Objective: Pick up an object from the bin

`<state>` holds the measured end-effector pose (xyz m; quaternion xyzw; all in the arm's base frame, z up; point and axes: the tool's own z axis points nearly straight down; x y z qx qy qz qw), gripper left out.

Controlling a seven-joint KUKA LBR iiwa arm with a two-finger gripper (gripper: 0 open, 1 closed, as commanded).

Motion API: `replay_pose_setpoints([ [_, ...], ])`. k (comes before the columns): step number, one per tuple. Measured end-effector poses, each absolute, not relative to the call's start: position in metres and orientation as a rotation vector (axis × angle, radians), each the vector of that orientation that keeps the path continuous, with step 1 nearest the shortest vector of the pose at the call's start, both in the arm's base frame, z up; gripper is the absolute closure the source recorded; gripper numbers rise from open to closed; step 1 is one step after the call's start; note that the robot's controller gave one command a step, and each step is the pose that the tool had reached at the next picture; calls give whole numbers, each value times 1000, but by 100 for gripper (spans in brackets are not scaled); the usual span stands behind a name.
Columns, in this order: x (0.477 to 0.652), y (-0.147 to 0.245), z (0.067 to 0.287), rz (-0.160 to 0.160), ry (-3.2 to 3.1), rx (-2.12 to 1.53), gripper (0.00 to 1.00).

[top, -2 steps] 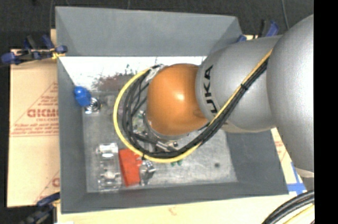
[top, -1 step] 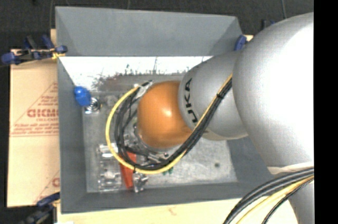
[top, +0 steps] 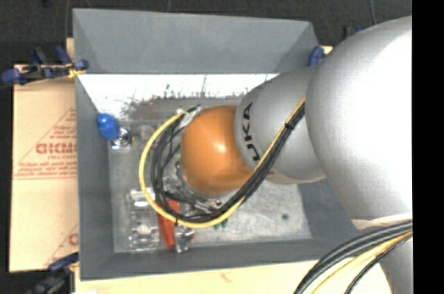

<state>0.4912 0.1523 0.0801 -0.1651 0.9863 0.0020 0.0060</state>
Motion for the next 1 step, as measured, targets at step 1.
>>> replay_pose_setpoints([
  [1, 492, 162, 212, 0, 3069, -615, 100],
])
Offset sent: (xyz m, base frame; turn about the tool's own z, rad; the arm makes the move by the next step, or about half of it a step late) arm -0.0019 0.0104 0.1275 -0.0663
